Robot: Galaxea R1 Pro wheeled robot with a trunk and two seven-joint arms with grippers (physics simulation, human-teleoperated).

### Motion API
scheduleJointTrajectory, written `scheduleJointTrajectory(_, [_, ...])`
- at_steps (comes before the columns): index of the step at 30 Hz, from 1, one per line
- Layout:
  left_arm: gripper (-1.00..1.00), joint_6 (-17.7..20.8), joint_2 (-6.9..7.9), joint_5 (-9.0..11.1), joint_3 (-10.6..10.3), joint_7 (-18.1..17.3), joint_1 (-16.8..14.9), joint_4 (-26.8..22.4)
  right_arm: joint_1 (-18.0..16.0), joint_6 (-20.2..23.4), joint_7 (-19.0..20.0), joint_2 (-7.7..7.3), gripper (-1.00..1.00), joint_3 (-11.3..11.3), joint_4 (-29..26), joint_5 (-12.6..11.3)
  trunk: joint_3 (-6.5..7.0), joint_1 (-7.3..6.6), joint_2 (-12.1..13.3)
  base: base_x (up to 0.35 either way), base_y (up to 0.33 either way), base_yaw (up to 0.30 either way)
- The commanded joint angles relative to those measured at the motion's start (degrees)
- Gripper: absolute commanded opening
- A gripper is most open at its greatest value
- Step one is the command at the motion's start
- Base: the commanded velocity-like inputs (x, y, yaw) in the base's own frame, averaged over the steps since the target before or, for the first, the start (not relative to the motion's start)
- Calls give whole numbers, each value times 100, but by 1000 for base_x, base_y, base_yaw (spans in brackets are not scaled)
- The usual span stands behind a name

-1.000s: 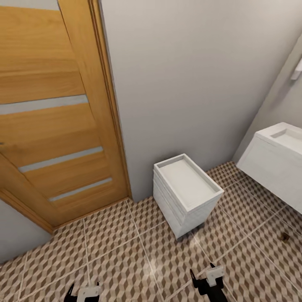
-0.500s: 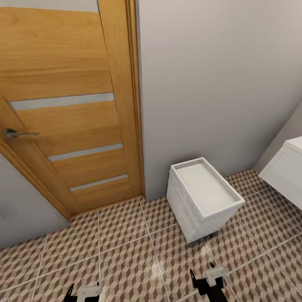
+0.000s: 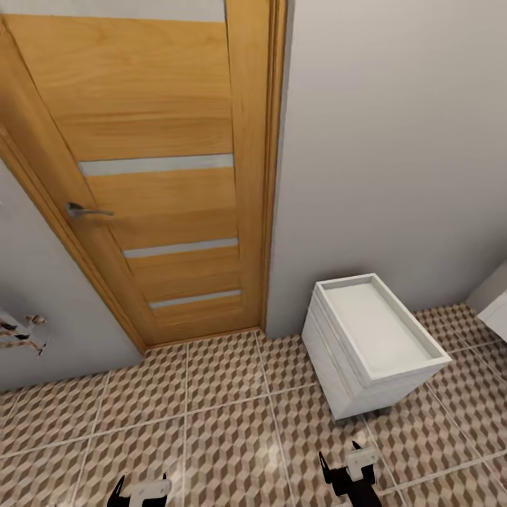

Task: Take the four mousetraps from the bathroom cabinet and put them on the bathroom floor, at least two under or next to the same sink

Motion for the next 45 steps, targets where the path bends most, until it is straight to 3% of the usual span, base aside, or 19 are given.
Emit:
scheduleJointTrajectory(1, [100, -1, 5, 15, -48, 56, -4, -20, -2, -13, -37, -1, 100, 51, 1, -15, -9, 3, -9, 0, 0, 288])
scheduleJointTrajectory(45, [100, 8, -2, 15, -49, 49, -3, -26, -2, -13, -37, 6, 100, 52, 1, -15, -9, 3, -9, 0, 0, 288])
